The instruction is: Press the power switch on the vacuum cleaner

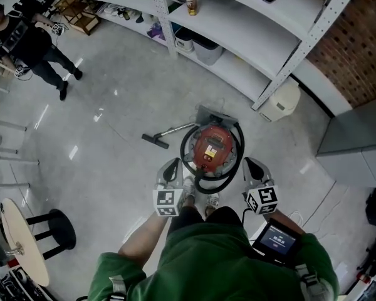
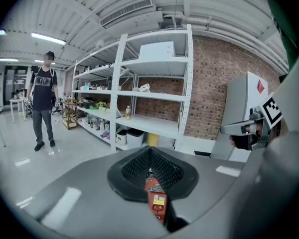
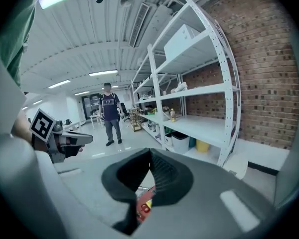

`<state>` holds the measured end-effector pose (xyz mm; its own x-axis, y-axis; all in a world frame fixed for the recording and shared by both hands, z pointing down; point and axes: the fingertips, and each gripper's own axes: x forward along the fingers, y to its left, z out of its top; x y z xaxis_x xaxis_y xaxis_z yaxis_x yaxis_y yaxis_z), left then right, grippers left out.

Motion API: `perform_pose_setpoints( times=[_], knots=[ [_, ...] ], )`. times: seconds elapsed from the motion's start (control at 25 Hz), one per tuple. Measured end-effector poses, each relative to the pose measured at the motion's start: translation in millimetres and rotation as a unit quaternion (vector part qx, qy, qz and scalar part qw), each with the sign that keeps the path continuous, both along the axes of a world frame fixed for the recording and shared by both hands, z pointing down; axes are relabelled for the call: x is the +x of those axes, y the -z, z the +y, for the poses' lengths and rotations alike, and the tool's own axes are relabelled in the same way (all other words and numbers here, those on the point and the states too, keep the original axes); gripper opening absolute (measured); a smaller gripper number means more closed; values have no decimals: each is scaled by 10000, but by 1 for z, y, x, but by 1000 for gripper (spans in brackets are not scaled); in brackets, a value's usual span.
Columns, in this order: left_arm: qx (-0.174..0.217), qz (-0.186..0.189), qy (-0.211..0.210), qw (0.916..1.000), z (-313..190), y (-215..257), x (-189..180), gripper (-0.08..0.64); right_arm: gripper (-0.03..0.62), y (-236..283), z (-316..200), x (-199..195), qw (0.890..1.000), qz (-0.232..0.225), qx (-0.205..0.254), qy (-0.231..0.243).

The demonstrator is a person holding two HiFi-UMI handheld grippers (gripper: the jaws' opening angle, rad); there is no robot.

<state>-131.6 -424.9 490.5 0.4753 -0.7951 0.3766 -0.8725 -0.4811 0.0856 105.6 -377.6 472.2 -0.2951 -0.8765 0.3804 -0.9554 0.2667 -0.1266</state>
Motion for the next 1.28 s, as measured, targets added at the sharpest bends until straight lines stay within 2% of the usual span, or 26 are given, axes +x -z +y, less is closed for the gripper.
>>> perform_pose_setpoints(
  times=[0.2,0.4,0.8,1.28],
  knots=[
    [376,214,278,9987,27,38,-7,8,3,32,18,-12,9988,-21,455,188],
    [624,385,511,9960,53,58,-17,8,3,44,33,-24,9975,-115,609,331],
    [847,569,212,9946,91,81,-28,8,3,73,76,-49,9966,-87,775,254],
    [987,886,-187,9910,155,100,-83,8,3,96,144,-118,9955,-93,926,-151]
  ],
)
